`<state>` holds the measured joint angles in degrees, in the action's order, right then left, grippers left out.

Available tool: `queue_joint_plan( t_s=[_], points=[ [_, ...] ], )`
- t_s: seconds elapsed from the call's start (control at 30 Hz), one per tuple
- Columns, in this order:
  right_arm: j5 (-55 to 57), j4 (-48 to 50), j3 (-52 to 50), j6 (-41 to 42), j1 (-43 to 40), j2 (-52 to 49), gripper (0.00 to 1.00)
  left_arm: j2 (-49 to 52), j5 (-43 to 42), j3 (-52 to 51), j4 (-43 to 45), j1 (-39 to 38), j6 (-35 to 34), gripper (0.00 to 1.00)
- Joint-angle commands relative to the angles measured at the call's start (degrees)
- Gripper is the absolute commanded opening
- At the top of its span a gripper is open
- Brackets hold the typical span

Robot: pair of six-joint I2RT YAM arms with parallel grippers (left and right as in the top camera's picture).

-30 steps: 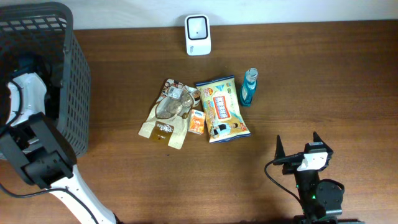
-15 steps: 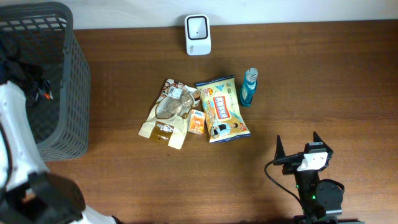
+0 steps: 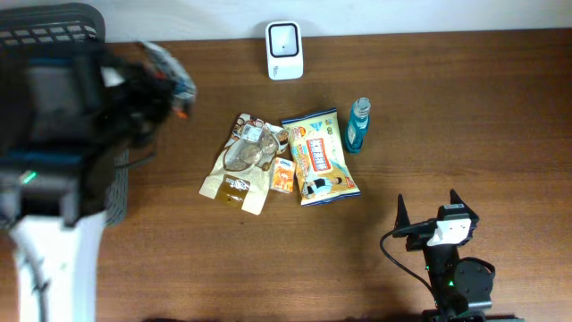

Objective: Scan the item barcode
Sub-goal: 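Place the hex wrench pack on the snack bag and withdraw left arm, then reach the right gripper to the teal bottle and grasp its neck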

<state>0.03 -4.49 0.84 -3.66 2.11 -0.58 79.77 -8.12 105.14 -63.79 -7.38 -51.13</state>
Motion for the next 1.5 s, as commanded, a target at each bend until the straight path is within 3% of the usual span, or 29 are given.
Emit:
queue_joint_plan(
  t_s=[0.0, 0.3, 0.5, 0.53, 0.57, 0.67, 0.77, 0.8, 0.97, 1.1, 1.23, 1.3, 1.37, 1.4, 1.47],
  points=[
    [0.5, -0.2, -0.5, -0.4, -0.3, 0.4, 0.98, 10.9, 5.6, 0.4, -5.8, -10.3, 1.2, 0.00],
    [0.5, -0.2, -0.5, -0.4, -0.3, 0.4, 0.98, 39.0, 7.1, 0.4, -7.6, -24.9, 3.5, 0.01],
    [0.5, -0.2, -0.5, -0.4, -0.3, 0.4, 0.98, 41.1, 7.0, 1.4, -6.4, -25.6, 4.5, 0.46],
    [0.5, -0.2, -0.5, -0.4, -0.3, 0.4, 0.98, 41.1, 6.9, 2.7, -6.7, -25.0, 6.4, 0.47],
    [0.5, -0.2, -0.5, -0.4, -0.3, 0.4, 0.98, 41.0, 6.9, 5.2, -8.4, -24.2, 8.6, 0.63],
    [0.5, -0.2, -0.5, -0.4, -0.3, 0.4, 0.98, 41.0, 6.9, 15.2, -15.8, -21.4, 12.3, 0.66],
    [0.5, -0.2, -0.5, -0.4, -0.3, 0.4, 0.98, 41.0, 7.1, 31.0, -27.4, -16.9, 14.8, 0.79],
    [0.5, -0.2, -0.5, -0.4, -0.3, 0.4, 0.98, 41.0, 7.5, 36.2, -31.5, -14.6, 14.8, 0.99],
    [0.5, -0.2, -0.5, -0.4, -0.3, 0.4, 0.99, 37.3, 7.5, 42.5, -32.9, -5.6, 20.3, 0.99],
    [0.5, -0.2, -0.5, -0.4, -0.3, 0.4, 0.98, 31.9, 0.0, 42.4, -32.9, -0.2, 33.0, 0.99],
    [0.5, -0.2, -0.5, -0.4, -0.3, 0.4, 0.98, 23.0, 3.0, 34.4, -32.9, 3.7, 33.5, 0.99],
    [-0.2, 0.5, -0.5, -0.3, -0.3, 0.4, 0.98, 17.6, 4.1, 26.3, -32.9, 7.0, 29.9, 0.99],
    [-14.7, 2.1, -0.5, -0.3, -0.3, 0.4, 0.98, 15.6, 4.0, 22.1, -32.9, 9.8, 28.2, 0.99],
    [-27.1, 3.1, -0.5, -0.5, -0.3, 0.4, 0.98, 15.8, 4.0, 22.0, -32.9, 10.4, 28.2, 0.99],
    [-35.8, 10.7, -0.5, -0.4, -0.3, 0.4, 0.98, 15.8, 4.0, 22.0, -32.9, 10.4, 28.2, 0.99]
  ],
)
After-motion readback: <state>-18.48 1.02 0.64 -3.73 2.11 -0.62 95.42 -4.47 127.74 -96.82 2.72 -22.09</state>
